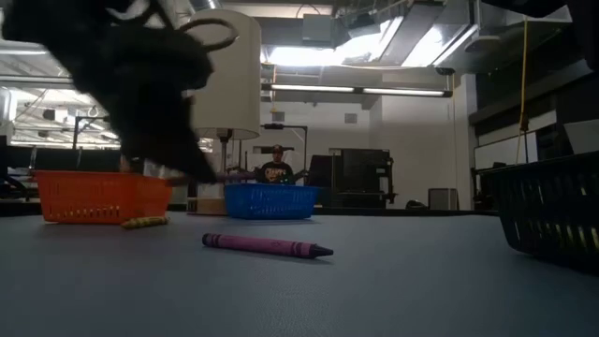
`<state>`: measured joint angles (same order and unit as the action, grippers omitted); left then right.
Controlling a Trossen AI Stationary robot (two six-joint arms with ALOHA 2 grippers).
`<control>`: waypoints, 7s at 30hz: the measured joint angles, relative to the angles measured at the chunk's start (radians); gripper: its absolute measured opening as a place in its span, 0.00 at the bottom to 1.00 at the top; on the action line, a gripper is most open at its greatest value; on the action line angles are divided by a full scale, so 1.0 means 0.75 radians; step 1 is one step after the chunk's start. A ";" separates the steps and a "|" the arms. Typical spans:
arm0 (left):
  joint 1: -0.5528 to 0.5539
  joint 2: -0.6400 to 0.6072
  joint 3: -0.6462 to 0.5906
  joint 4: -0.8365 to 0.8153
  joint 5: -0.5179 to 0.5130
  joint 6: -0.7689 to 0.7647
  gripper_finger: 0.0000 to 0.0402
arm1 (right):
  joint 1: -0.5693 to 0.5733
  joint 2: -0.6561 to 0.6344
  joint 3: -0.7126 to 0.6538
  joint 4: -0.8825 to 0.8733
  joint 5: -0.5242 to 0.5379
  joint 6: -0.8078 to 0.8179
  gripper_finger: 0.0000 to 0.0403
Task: Sort crayons
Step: Put the violet crayon into the blue bin, then put the yellow crayon into the orange bin
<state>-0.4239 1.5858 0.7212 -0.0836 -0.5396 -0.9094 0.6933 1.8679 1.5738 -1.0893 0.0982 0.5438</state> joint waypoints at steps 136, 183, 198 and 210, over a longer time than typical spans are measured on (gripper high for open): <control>0.959 -0.291 0.003 0.245 0.127 1.086 0.22 | -0.369 0.483 0.003 0.900 0.154 0.001 0.06; 0.761 -0.807 0.003 -0.786 0.323 0.768 0.21 | -1.000 0.401 0.413 0.439 0.379 -1.051 0.06; 0.761 -0.807 0.003 -0.786 0.322 0.768 0.21 | -1.166 0.403 0.413 0.448 0.379 -1.158 0.06; 0.761 -0.807 0.003 -0.786 0.322 0.768 0.21 | -1.172 0.403 0.413 0.454 0.389 -1.225 0.30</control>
<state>0.1471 0.9806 0.7231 -0.6731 -0.2981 -0.3336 -0.1856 2.1700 1.8835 -0.7486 0.3897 -0.3752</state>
